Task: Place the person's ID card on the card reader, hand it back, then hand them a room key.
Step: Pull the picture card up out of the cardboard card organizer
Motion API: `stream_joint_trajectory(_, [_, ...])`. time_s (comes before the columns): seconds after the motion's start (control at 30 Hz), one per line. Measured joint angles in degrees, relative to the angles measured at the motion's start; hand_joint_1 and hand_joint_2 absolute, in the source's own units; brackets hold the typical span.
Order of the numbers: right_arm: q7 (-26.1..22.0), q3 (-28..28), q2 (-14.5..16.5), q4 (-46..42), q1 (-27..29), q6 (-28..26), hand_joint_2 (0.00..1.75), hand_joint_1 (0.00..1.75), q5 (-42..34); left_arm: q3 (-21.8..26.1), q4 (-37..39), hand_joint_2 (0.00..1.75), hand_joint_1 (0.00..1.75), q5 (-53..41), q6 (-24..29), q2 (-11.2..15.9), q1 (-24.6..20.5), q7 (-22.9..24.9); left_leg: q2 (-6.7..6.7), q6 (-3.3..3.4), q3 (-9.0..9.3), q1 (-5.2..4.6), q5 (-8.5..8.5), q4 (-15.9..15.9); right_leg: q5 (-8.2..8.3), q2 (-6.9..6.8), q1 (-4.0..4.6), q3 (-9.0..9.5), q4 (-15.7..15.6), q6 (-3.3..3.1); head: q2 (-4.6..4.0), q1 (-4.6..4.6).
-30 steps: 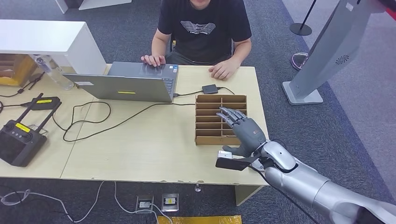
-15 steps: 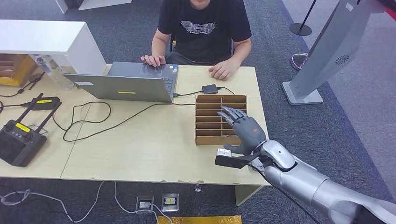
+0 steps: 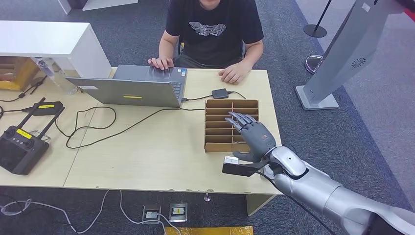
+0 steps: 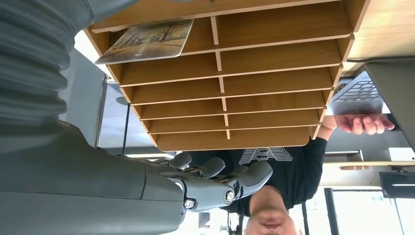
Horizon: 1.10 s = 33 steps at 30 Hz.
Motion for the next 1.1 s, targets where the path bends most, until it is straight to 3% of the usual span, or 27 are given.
stream_joint_trajectory(1.1, [7.22, 0.16, 0.68, 0.54, -0.30, 4.28, 1.75, 0.00, 3.05, 0.00, 0.00, 0.00, 0.00, -0.74, -5.41, 2.96, -0.07, 0.79, 0.00, 0.00, 0.01, 0.00, 0.00, 0.00, 0.00, 0.01, 0.00, -0.01, 0.00, 0.00, 0.00, 0.01])
